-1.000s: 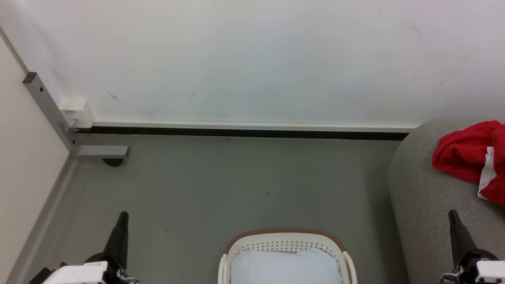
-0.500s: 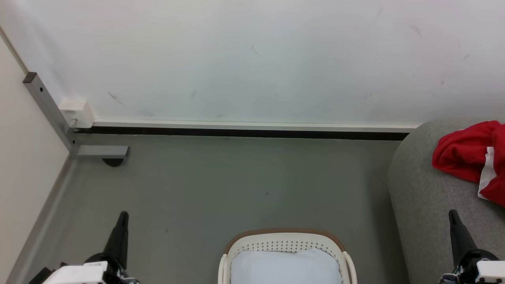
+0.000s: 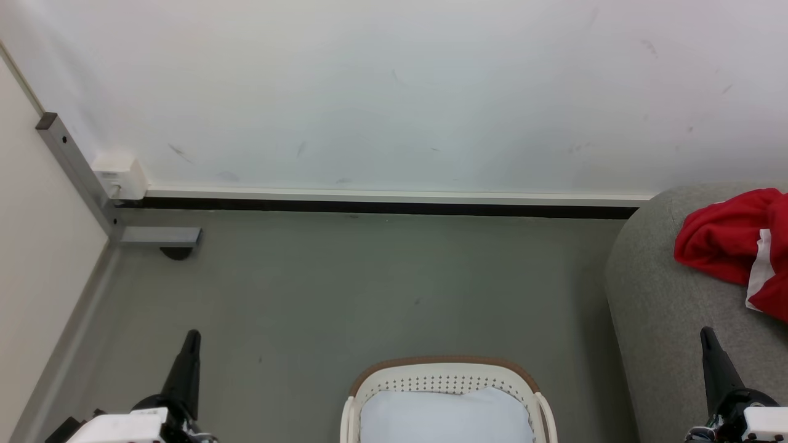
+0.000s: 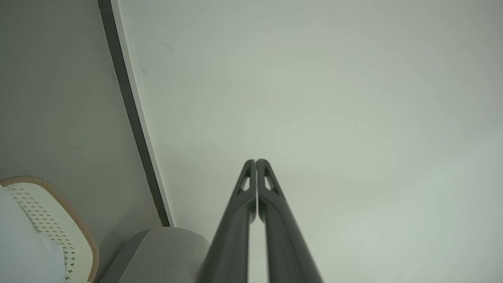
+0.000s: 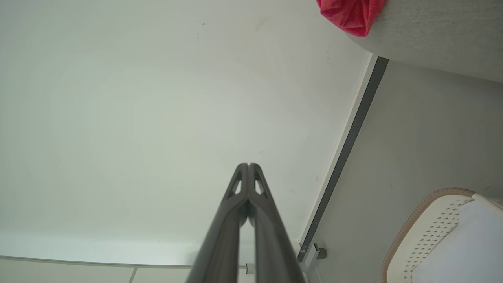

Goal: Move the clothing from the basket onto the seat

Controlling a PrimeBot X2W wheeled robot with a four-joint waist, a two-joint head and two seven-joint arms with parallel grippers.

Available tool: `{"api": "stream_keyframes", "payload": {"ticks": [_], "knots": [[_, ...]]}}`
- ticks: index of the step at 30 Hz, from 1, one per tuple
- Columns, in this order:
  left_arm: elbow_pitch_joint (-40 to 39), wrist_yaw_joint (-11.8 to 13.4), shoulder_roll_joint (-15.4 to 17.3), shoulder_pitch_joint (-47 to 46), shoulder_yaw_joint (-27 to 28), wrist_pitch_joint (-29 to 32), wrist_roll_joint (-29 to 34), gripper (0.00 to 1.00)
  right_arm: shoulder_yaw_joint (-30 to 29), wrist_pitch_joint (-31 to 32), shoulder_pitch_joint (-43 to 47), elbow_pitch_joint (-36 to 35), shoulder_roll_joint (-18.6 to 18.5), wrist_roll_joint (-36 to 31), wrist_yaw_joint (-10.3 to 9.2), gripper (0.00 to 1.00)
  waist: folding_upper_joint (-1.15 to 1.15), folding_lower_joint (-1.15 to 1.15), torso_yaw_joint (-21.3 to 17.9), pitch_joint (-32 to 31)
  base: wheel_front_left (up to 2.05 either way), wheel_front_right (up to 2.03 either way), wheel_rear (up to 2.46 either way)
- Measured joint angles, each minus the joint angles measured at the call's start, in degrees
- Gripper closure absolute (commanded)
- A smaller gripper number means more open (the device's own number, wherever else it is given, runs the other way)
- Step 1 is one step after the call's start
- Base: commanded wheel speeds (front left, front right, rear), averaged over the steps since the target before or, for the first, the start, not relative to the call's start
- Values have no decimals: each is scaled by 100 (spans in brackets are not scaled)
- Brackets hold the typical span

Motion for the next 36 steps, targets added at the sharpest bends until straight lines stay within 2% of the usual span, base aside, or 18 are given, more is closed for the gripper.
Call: {"api": "stream_keyframes", "payload": {"ticks": [36], "knots": [[-1,0,0,0,0,0,0,100,-25,25,-1,0,16,-23,0,100,0,0,0,0,0,0,0]]}}
